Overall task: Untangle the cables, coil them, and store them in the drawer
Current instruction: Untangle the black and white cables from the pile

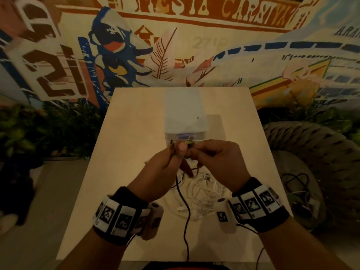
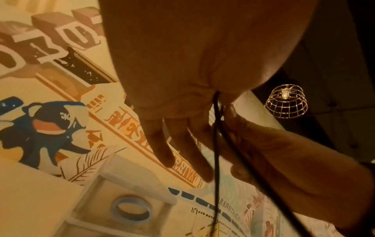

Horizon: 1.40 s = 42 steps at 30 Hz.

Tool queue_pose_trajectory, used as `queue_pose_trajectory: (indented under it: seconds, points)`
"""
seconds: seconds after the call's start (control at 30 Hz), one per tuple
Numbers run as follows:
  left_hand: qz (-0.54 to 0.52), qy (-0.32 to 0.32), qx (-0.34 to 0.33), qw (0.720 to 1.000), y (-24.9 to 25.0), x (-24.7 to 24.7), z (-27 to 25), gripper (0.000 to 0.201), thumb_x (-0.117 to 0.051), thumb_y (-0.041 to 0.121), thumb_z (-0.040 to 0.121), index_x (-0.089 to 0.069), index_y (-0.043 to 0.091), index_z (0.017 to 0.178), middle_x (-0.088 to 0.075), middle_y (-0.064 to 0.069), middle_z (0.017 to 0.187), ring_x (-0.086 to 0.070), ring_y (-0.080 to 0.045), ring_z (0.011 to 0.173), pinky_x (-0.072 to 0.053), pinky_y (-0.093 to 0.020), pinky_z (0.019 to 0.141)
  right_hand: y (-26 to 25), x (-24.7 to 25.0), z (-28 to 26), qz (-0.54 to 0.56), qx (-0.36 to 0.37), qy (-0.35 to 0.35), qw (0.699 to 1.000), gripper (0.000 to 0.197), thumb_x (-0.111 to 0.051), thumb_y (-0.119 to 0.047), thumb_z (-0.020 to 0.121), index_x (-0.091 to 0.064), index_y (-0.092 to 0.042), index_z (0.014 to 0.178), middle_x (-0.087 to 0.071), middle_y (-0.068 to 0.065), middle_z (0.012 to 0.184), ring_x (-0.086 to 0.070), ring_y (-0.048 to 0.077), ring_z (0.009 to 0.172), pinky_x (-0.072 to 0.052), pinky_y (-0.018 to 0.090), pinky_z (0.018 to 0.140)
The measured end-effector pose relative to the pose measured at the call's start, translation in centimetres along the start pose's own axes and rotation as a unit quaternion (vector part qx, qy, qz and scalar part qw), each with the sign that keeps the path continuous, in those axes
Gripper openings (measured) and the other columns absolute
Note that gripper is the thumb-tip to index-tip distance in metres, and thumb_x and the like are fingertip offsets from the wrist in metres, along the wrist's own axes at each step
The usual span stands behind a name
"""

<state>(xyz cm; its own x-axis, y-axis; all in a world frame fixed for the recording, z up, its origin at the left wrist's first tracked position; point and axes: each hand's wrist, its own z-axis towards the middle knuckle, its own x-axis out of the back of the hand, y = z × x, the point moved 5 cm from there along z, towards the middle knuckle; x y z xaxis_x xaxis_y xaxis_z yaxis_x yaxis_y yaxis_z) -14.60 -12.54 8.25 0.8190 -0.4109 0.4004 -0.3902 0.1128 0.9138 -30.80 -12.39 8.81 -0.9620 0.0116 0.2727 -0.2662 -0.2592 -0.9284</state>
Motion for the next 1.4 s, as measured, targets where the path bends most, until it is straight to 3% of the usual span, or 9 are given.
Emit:
queue_pose_trajectory:
  seconds: [0.17,0.33,0.47,0.63,0.9,1.07,1.17,1.27,1.4]
  points:
    - [0.052,0.048,0.006,0.997,0.1,1.2,-0.5,0.039,-0.034,0.052,0.101,-0.059,0.028,0.083,-0.059,0.004,0.057,-0.059,-0.018,0.053,-0.054,-0.05,0.066,0.5,-1.9,-0.6,-0.091,0.045,-0.052,0.993,0.016,-0.07,-0.035,0.089,-0.066,-0.02,0.09,-0.064,-0.008,0.078,-0.059,0.01,0.071,-0.051,0.034,0.066]
    - [-0.077,0.132,-0.045,0.987,1.4,3.2,-1.0,0.041,-0.033,0.043,0.105,-0.057,0.01,0.094,-0.05,-0.001,0.048,-0.064,-0.027,0.05,-0.056,-0.049,0.061,3.8,-6.2,-2.4,-0.078,-0.055,-0.283,0.954,0.052,-0.078,-0.038,0.084,-0.053,-0.037,0.129,-0.057,-0.013,0.134,-0.053,0.002,0.124,-0.044,0.021,0.101]
    - [-0.125,0.198,-0.078,0.969,2.0,5.7,-1.4,0.037,-0.031,0.032,0.109,-0.052,0.004,0.097,-0.039,-0.003,0.05,-0.047,-0.031,0.038,-0.051,-0.047,0.044,4.7,-8.6,-3.0,-0.081,-0.06,-0.367,0.925,0.015,-0.066,-0.026,0.094,-0.075,-0.021,0.104,-0.066,-0.005,0.115,-0.06,0.012,0.11,-0.047,0.043,0.103]
    - [-0.133,0.274,-0.056,0.951,1.2,9.2,-3.1,0.035,-0.031,0.034,0.109,-0.053,0.015,0.089,-0.024,-0.014,0.059,-0.014,-0.037,0.047,-0.018,-0.032,0.038,7.5,-6.5,-3.5,-0.145,-0.11,-0.368,0.912,0.039,-0.049,-0.048,0.09,-0.075,-0.018,0.089,-0.07,-0.008,0.09,-0.064,0.011,0.09,-0.051,0.041,0.089]
    - [0.086,0.274,-0.031,0.957,-0.2,10.1,-4.0,0.046,-0.058,0.062,0.09,-0.048,0.017,0.083,-0.051,0.009,0.068,-0.045,-0.007,0.056,-0.041,-0.031,0.058,4.5,-0.5,0.6,-0.262,-0.039,-0.196,0.944,0.043,-0.041,-0.057,0.102,-0.047,-0.023,0.076,-0.05,0.0,0.064,-0.049,0.01,0.06,-0.044,0.04,0.063]
    - [0.135,0.171,-0.068,0.974,2.2,5.3,-2.0,0.019,-0.058,0.05,0.095,-0.055,0.033,0.103,-0.069,0.015,0.086,-0.063,-0.011,0.064,-0.049,-0.029,0.06,-3.0,-3.8,3.2,-0.162,0.05,-0.184,0.968,0.027,-0.038,-0.032,0.108,-0.05,-0.017,0.089,-0.055,-0.004,0.073,-0.05,0.008,0.066,-0.04,0.027,0.062]
    - [0.149,0.118,-0.06,0.98,2.0,4.7,-1.3,0.017,-0.05,0.039,0.103,-0.065,0.034,0.096,-0.066,0.021,0.067,-0.06,-0.004,0.057,-0.041,-0.02,0.054,-4.0,-3.8,4.0,-0.1,0.035,-0.156,0.982,0.027,-0.041,-0.031,0.108,-0.047,-0.016,0.087,-0.048,-0.006,0.071,-0.046,0.011,0.065,-0.04,0.031,0.065]
    - [0.133,0.166,-0.08,0.974,1.3,6.6,-1.6,0.025,-0.052,0.03,0.102,-0.062,0.031,0.079,-0.052,0.004,0.053,-0.046,-0.016,0.045,-0.037,-0.037,0.048,-1.7,-3.0,3.5,-0.114,0.026,-0.193,0.974,0.025,-0.057,-0.038,0.101,-0.048,-0.02,0.085,-0.049,-0.009,0.071,-0.053,0.012,0.068,-0.046,0.031,0.069]
    - [-0.034,0.257,-0.123,0.958,1.2,9.7,-2.7,0.025,-0.041,0.023,0.103,-0.058,0.018,0.085,-0.039,0.004,0.056,-0.033,-0.014,0.047,-0.027,-0.025,0.045,5.5,-2.0,2.3,-0.201,-0.041,-0.184,0.961,0.013,-0.066,-0.024,0.093,-0.058,-0.019,0.085,-0.064,-0.01,0.082,-0.064,0.012,0.082,-0.053,0.047,0.084]
